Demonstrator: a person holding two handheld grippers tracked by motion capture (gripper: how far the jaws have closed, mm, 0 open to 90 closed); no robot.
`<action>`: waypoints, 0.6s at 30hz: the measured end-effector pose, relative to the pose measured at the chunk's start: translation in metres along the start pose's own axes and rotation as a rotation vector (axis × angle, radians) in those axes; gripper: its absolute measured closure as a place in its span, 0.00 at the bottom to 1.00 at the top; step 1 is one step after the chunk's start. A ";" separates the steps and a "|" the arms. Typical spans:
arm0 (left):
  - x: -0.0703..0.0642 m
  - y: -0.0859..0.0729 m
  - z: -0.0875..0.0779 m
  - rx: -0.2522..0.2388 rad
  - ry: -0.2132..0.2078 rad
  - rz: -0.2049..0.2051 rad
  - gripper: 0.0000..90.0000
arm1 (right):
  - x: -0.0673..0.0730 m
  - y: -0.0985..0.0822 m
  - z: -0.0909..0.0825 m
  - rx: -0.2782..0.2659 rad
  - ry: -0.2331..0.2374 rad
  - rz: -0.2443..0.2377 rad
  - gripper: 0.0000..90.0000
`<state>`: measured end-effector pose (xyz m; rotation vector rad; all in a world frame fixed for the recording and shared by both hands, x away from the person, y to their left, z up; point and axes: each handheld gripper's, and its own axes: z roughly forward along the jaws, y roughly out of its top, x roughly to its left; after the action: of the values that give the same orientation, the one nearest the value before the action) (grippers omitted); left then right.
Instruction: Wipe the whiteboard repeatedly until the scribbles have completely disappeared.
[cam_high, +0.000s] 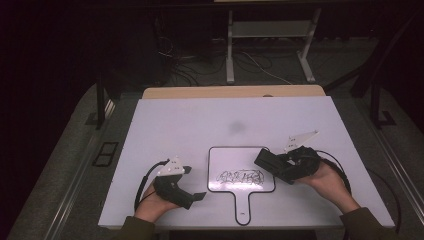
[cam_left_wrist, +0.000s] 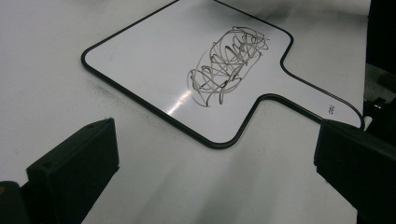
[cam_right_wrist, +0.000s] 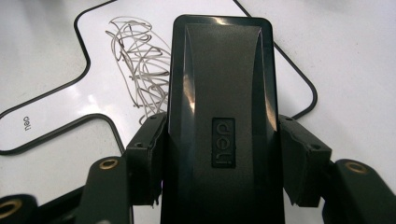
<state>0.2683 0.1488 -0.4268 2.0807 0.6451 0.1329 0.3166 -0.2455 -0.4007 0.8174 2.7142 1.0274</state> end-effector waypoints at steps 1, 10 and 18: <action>0.000 0.000 0.000 0.000 0.000 0.001 0.00 | 0.000 0.001 0.001 0.000 0.000 -0.003 0.43; 0.000 0.000 -0.001 0.000 0.001 -0.001 0.00 | 0.003 0.011 0.011 0.015 0.012 -0.020 0.43; 0.000 0.000 0.000 0.004 0.000 -0.001 0.00 | 0.004 0.018 0.022 0.033 0.014 -0.034 0.43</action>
<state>0.2686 0.1490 -0.4267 2.0839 0.6464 0.1317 0.3279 -0.2191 -0.4052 0.7685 2.7542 0.9878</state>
